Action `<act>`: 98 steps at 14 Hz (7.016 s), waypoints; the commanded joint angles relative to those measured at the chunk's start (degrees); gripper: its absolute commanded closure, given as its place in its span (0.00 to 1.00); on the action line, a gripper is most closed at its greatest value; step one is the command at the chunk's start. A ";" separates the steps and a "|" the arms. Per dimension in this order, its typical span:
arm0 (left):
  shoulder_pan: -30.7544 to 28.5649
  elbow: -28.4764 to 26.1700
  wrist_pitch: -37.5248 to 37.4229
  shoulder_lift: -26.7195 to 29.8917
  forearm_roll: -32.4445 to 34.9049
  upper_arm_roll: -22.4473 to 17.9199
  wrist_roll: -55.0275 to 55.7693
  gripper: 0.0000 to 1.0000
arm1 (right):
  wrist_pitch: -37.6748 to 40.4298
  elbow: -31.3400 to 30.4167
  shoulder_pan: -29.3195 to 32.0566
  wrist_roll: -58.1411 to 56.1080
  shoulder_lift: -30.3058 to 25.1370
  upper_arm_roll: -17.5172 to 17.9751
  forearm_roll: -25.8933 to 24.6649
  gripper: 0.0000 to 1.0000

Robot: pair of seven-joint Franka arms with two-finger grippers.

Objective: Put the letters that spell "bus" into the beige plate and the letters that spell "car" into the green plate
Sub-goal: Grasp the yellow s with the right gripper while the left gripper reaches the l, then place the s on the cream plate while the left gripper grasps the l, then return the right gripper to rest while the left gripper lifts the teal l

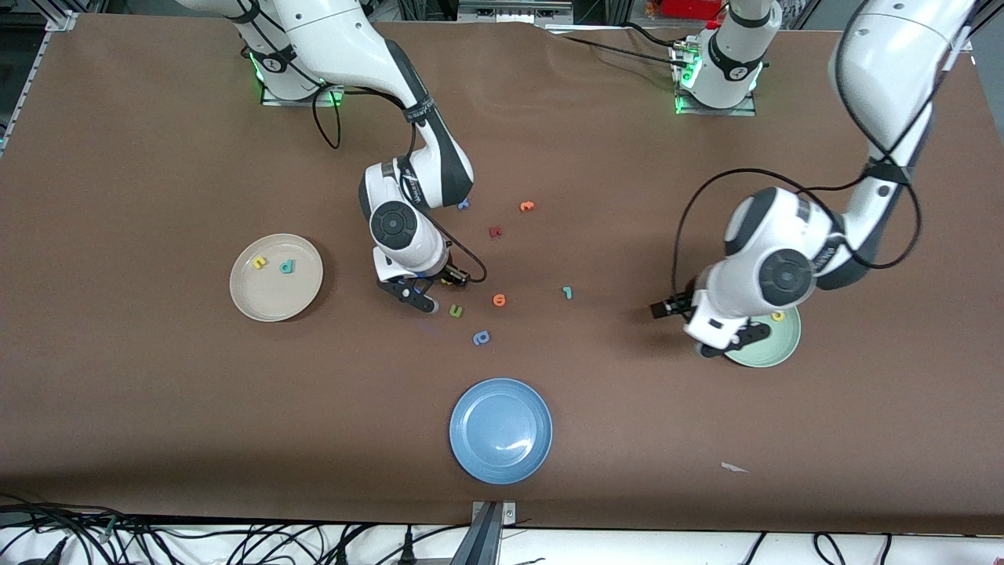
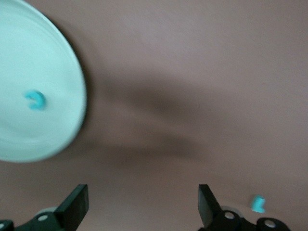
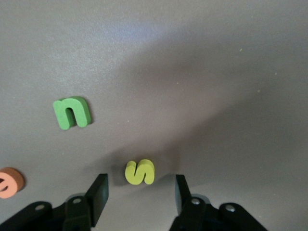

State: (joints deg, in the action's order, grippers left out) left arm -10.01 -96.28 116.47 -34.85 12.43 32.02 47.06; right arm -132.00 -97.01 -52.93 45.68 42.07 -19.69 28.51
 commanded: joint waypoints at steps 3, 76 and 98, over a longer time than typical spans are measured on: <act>7.89 0.04 6.99 -3.29 0.67 -0.11 16.02 0.01 | -1.06 0.06 -1.12 -0.06 1.09 -0.79 0.94 0.45; 22.58 14.71 17.12 -18.06 5.41 -7.32 39.43 0.61 | 53.60 20.98 32.27 -38.04 -25.28 8.25 -21.74 0.00; 14.62 16.65 3.00 -11.92 4.89 -4.71 27.34 1.00 | 39.63 4.27 50.03 -40.84 -43.12 19.61 -28.15 0.00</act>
State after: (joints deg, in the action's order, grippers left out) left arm 9.71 -78.59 125.22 -50.39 17.09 24.11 80.38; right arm -92.09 -93.41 -3.30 6.11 0.30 0.04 1.08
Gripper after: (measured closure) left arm 0.811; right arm 0.000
